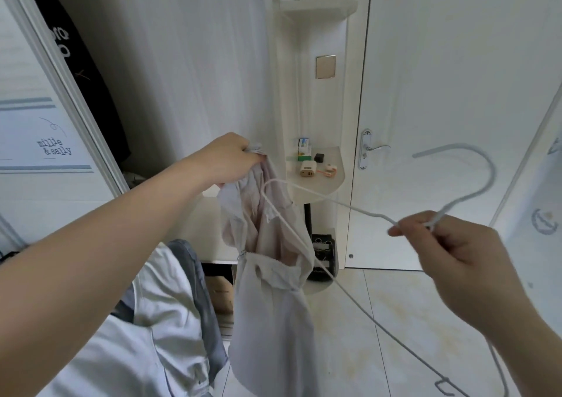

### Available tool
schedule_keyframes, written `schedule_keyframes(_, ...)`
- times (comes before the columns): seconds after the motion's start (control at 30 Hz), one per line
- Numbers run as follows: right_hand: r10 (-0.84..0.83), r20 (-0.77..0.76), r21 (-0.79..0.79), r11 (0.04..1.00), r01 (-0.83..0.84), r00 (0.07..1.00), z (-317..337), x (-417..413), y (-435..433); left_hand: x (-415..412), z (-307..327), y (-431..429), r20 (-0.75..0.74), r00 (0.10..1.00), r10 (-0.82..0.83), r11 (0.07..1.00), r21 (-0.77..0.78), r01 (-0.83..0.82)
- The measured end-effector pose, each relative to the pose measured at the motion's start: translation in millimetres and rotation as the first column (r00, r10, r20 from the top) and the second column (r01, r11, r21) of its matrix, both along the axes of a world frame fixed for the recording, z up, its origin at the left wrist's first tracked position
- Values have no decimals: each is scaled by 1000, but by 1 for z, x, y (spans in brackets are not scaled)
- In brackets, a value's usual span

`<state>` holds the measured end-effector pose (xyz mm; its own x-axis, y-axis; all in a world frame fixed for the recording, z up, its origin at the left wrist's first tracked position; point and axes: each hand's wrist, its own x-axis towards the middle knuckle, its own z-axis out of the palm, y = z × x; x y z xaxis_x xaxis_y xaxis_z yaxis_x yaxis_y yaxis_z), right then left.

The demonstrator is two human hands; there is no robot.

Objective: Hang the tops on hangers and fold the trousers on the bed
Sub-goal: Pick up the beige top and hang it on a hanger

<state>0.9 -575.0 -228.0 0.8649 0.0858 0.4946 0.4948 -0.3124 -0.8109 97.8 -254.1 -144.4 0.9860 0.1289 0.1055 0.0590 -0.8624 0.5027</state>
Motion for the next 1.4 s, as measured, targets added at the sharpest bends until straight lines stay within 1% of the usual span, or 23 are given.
schedule_keyframes(0.17, 98, 84, -139, 987, -86, 992, -12, 16, 39, -18, 11, -44, 22, 993, -119, 986, -115, 120)
schedule_keyframes(0.27, 125, 53, -212, 971, -112, 991, -22, 26, 65, -30, 16, -69, 9, 974, -225, 943, -247, 221)
schedule_keyframes(0.33, 136, 12, -141, 981, -132, 991, -27, 30, 77, -38, 17, -81, 21, 961, -276, 911, -313, 268)
schedule_keyframes(0.4, 160, 20, -30, 987, -160, 987, -32, 32, 79, -44, 17, -83, 14, 956, -294, 890, -361, 279)
schedule_keyframes(0.43, 165, 28, 31, 986, -165, 986, -32, 31, 77, -46, 17, -81, 14, 951, -309, 888, -355, 294)
schedule_keyframes(0.47, 166, 32, 95, 981, -169, 986, -32, 32, 73, -48, 17, -77, 29, 942, -335, 900, -286, 329)
schedule_keyframes(0.53, 171, 35, 170, 970, -174, 985, -27, 33, 67, -57, 13, -67, 55, 899, -433, 901, 8, 434)
schedule_keyframes(0.57, 175, 41, 175, 968, -179, 984, -23, 33, 65, -63, 11, -61, 28, 877, -480, 867, 164, 470)
schedule_keyframes(0.63, 184, 46, 170, 967, -189, 982, -17, 36, 58, -75, 2, -54, -72, 853, -516, 768, 402, 499)
schedule_keyframes(0.7, 207, 59, 182, 960, -215, 977, -14, 37, 53, -83, -11, -52, -74, 864, -498, 654, 622, 430)
schedule_keyframes(0.73, 221, 61, 185, 956, -229, 973, -13, 36, 53, -86, -18, -54, -33, 868, -496, 618, 689, 379)
schedule_keyframes(0.8, 250, 53, 183, 949, -255, 967, -11, 33, 59, -92, -31, -64, 57, 850, -524, 607, 725, 326)
schedule_keyframes(0.87, 272, 23, 187, 944, -271, 962, -10, 32, 68, -93, -41, -75, 90, 826, -556, 621, 706, 341)
schedule_keyframes(0.93, 293, -20, 209, 936, -283, 956, -9, 34, 72, -89, -46, -76, 103, 827, -553, 647, 678, 349)
schedule_keyframes(1.0, 277, -14, 136, 952, -273, 961, -11, 37, 69, -85, -51, -67, 104, 839, -534, 689, 629, 361)
schedule_keyframes(1.07, 175, 64, 30, 984, -177, 983, -22, 40, 58, -84, -59, -53, 138, 854, -502, 769, 524, 367)
schedule_keyframes(1.1, 95, 142, -6, 995, -95, 985, -30, 38, 52, -85, -64, -46, 179, 862, -474, 815, 461, 352)
schedule_keyframes(1.17, -15, 300, -51, 998, 32, 954, -53, 30, 44, -89, -76, -38, 286, 878, -385, 895, 347, 280)
schedule_keyframes(1.2, -20, 325, -79, 996, 48, 946, -68, 24, 42, -90, -82, -36, 333, 884, -327, 931, 272, 242)
schedule_keyframes(1.23, 19, 287, -123, 992, 17, 958, -82, 18, 43, -92, -90, -36, 373, 887, -274, 956, 203, 210)
schedule_keyframes(1.3, 170, 59, -251, 956, -151, 984, -105, 8, 53, -97, -106, -42, 431, 879, -205, 979, 85, 187)
schedule_keyframes(1.37, 288, -173, -279, 903, -327, 942, -124, 3, 66, -102, -122, -51, 454, 876, -163, 981, -16, 191)
schedule_keyframes(1.4, 318, -224, -277, 886, -373, 921, -132, 2, 71, -105, -131, -55, 457, 879, -136, 980, -66, 186)
